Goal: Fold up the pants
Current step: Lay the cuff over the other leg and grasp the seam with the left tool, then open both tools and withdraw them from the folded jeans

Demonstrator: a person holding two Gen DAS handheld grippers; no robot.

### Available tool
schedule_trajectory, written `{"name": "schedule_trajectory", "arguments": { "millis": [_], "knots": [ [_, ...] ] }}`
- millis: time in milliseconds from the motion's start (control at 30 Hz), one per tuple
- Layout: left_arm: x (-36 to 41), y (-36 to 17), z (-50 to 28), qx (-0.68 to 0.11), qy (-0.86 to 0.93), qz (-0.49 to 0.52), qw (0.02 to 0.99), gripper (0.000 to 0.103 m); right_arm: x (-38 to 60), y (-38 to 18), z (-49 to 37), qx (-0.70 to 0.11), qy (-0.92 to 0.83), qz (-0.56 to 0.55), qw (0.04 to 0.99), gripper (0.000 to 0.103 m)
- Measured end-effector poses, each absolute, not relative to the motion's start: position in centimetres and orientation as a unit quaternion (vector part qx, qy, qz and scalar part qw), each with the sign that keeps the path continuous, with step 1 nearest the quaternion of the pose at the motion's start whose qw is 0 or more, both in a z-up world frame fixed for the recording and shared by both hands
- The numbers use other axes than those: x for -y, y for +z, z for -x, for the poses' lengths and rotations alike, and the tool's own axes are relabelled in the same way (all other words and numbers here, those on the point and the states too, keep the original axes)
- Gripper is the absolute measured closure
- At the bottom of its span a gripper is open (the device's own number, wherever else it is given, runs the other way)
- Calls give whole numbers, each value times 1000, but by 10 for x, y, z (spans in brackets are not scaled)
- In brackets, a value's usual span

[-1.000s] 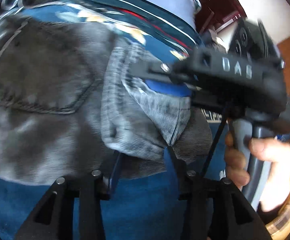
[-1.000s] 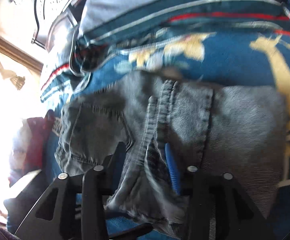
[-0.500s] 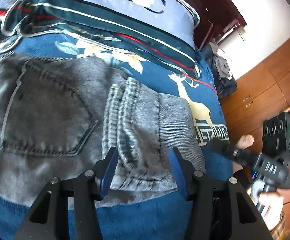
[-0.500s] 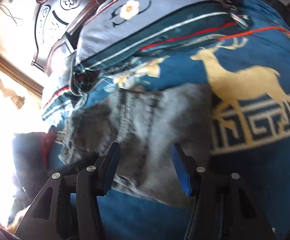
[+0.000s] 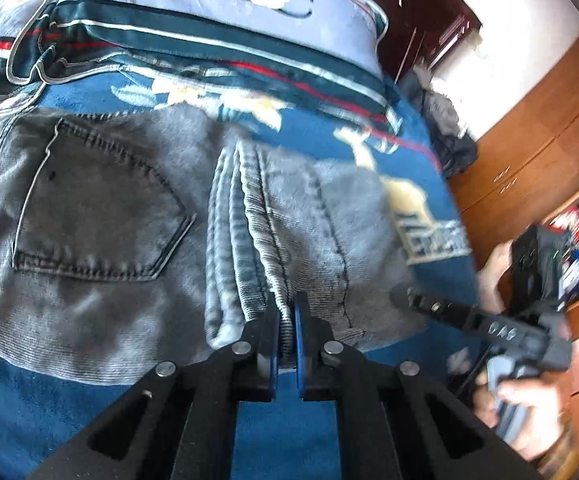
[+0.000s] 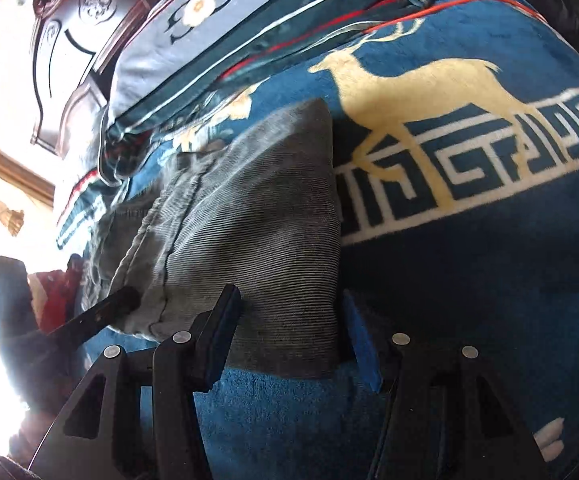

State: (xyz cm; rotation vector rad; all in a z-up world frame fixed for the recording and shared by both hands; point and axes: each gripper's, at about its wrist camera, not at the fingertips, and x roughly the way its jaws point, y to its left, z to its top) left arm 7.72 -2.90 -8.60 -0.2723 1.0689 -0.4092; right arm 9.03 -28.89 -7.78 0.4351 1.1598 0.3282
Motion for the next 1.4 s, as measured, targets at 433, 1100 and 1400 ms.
{"name": "schedule_trajectory", "arguments": {
  "millis": [433, 1100, 1400],
  "knots": [
    [25, -52, -93, -450, -174, 108, 869, 86, 291, -56, -97, -507, 140, -171, 833, 53],
    [40, -103, -151, -500, -159, 132, 841, 98, 266, -85, -117, -512, 158, -130, 834, 71],
    [46, -102, -89, -517, -185, 75, 832, 80, 248, -74, -79, -526, 165, -102, 828, 70]
  ]
}}
